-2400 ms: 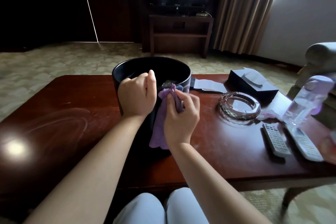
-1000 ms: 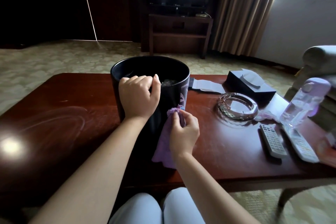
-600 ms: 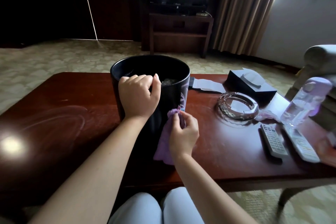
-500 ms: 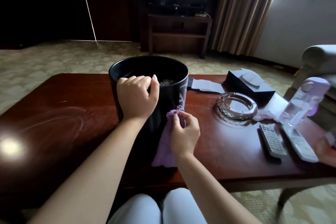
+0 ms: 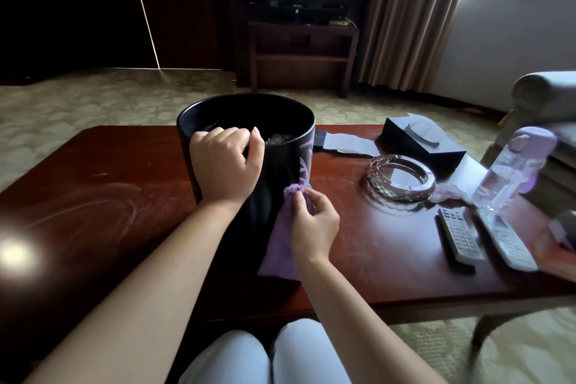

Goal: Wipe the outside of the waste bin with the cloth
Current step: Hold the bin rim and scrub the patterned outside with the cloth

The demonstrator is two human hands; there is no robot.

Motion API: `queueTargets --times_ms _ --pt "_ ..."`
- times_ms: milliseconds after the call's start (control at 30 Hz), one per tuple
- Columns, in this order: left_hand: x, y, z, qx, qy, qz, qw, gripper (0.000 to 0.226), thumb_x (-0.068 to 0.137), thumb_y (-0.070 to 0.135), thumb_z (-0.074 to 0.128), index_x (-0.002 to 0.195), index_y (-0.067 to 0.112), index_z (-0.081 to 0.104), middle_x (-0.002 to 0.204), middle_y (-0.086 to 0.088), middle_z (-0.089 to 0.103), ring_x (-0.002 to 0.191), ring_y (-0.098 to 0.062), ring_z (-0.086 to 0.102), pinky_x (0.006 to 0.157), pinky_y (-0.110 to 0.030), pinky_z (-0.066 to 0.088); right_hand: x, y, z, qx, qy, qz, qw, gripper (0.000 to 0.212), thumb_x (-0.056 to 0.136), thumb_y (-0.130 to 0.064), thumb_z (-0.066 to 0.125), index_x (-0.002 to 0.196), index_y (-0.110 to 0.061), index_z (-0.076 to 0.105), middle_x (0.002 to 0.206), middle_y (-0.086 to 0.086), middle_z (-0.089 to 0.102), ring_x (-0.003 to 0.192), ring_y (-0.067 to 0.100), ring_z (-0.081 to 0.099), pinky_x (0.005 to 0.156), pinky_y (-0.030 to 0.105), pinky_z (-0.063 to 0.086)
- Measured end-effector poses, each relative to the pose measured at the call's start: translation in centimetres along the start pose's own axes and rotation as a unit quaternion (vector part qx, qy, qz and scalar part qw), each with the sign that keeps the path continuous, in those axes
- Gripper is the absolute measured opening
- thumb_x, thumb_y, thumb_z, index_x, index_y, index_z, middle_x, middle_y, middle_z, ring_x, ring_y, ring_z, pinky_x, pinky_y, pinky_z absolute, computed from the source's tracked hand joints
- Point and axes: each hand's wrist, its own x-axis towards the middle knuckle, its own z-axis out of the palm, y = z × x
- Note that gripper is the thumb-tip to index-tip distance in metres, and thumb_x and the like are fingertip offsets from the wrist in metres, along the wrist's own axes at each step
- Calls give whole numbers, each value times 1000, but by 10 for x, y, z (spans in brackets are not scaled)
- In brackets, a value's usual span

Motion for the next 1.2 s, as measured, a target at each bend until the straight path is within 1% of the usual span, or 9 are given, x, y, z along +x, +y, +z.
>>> queueTargets --times_ms 133,200,333,533,633,733,967,1100,1200 --pt "0 1 -1 0 -1 -5 1000 41 86 20 50 54 21 26 44 -2 37 44 -26 42 57 -31 21 0 -15 10 47 14 -31 998 12 86 -16 67 87 -27 65 98 3 68 94 10 64 85 17 48" --pt "0 2 0 -1 1 -13 1000 40 85 20 50 53 21 26 43 -2 37 44 -26 42 57 -31 21 -5 -3 7 24 15 -9 1000 10 86 -16 67 89 -26 65 98 3 68 93 10 64 82 12 46" --pt "1 1 1 -3 5 -11 1000 40 84 19 51 52 21 26 42 -3 36 43 -26 41 55 -32 23 -11 14 -1 -18 2 41 999 8 85 -19 68 92 -23 67 98 3 69 94 9 64 85 15 46" --pt "1 1 0 0 2 -8 1000 39 83 19 51 53 21 27 43 -5 39 44 -27 42 54 -34 25 -2 -11 9 45 23 9 999 8 86 -17 67 92 -22 68 97 0 69 93 7 65 84 13 48" --pt "1 1 0 -3 2 -8 1000 39 83 19 50 53 21 27 42 -5 39 43 -27 42 55 -34 24 -9 10 2 -11 27 68 997 11 86 -21 66 96 -18 70 97 -1 70 94 8 65 82 14 45" --pt "1 2 1 -5 3 -10 1000 38 83 19 50 52 21 27 42 -4 39 43 -27 42 55 -34 23 -16 23 -5 -7 4 107 994 14 86 -17 67 98 -12 71 93 0 71 92 10 66 74 7 46" --pt "0 1 1 -7 3 -6 1000 38 83 18 51 54 21 26 43 -4 39 44 -27 41 55 -33 22 -12 -2 12 49 32 35 998 13 85 -17 68 97 -12 70 97 2 69 92 9 65 86 18 49" --pt "1 -1 0 -1 -1 5 1000 39 83 18 51 54 21 26 42 -5 39 43 -27 41 54 -32 21 -19 34 3 -56 38 117 991 10 87 -22 65 94 -16 70 94 1 71 91 13 65 81 19 45" --pt "2 -2 -1 1 -5 11 1000 40 85 19 50 53 20 26 42 -4 37 43 -27 41 54 -32 19 -22 58 -6 -163 -10 140 977 16 87 -24 63 98 -14 70 95 3 71 94 16 65 77 19 42"
